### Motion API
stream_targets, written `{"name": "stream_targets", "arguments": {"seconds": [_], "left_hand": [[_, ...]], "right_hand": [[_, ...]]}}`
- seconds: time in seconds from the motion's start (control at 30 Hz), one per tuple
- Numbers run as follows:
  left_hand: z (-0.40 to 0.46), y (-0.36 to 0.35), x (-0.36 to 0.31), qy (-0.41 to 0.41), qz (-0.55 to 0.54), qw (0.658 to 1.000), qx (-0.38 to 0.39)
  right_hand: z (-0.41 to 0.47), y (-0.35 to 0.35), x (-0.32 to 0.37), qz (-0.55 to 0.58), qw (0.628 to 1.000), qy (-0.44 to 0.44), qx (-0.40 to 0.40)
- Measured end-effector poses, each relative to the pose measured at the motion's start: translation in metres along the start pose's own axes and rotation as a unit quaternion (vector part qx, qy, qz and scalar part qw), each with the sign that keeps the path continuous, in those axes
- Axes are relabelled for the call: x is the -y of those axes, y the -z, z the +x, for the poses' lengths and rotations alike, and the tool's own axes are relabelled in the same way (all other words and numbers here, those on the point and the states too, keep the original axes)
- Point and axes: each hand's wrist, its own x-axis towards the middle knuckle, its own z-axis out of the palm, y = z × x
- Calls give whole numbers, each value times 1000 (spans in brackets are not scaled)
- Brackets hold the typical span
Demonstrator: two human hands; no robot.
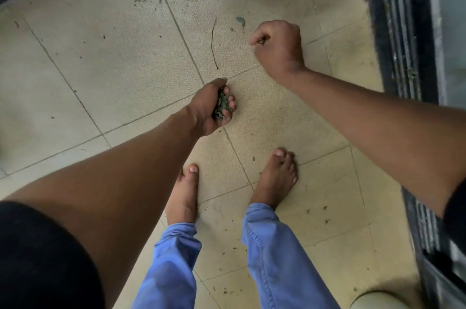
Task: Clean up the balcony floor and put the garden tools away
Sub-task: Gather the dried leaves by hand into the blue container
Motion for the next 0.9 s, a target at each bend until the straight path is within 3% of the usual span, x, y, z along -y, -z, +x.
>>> {"name": "stream_targets", "arguments": {"seconds": [0.1,0.17,0.33,0.47,0.73,0.9], "left_hand": [[-1,-7,-2,3,-50,999,10],[-3,-9,-3,-7,-87,996,30],[-2,4,-7,-1,-190,980,57],[6,20,-5,17,-224,973,43],[2,21,-4,5,-255,963,85],[9,30,-11,-13,-273,960,52]], "right_hand": [[-30,5,43,215,973,-78,21],[-54,4,63,259,963,-69,37],[-106,-26,76,74,991,109,26],[-117,-44,70,-36,986,161,-18],[-96,-48,67,-61,978,200,-5],[-71,-40,62,29,988,152,26]]}}
